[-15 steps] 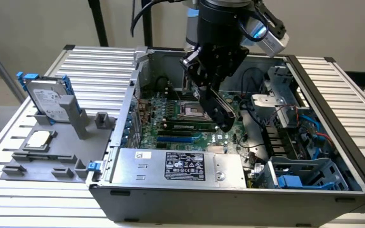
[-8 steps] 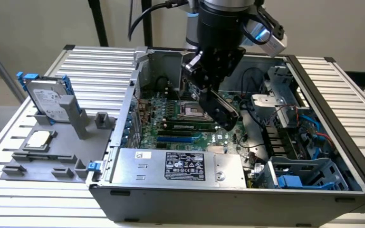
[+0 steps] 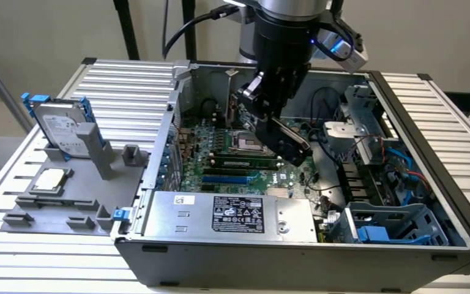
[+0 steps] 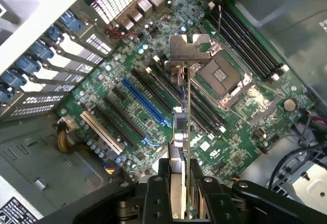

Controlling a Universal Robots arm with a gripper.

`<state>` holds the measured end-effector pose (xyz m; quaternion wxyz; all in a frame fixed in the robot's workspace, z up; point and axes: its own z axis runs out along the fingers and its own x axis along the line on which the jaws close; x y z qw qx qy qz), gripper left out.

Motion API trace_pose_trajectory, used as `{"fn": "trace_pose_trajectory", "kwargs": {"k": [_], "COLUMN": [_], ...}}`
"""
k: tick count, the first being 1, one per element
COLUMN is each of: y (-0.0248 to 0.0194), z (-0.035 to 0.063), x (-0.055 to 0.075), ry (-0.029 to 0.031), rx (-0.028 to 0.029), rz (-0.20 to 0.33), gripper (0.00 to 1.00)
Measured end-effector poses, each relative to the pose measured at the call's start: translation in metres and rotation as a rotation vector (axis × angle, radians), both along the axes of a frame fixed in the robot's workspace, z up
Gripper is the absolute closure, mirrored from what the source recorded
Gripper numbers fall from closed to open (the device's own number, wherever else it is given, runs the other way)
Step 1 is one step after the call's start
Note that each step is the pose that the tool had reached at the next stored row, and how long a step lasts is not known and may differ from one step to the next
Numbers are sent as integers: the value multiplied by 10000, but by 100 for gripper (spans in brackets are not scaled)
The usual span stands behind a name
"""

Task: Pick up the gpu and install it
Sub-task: 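Insert the gpu into the slot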

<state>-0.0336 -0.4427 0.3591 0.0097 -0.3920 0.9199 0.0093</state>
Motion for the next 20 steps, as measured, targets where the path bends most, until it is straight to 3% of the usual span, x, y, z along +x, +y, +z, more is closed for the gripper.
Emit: {"fn": "trace_pose_trajectory", "kwargs": {"k": [17,20], "y": [0,0], "z": [-122,-136], "x": [0,1], "ry": [-10,-38], "rx": [15,13], "rz": [3090,3631], "gripper": [74,74]}}
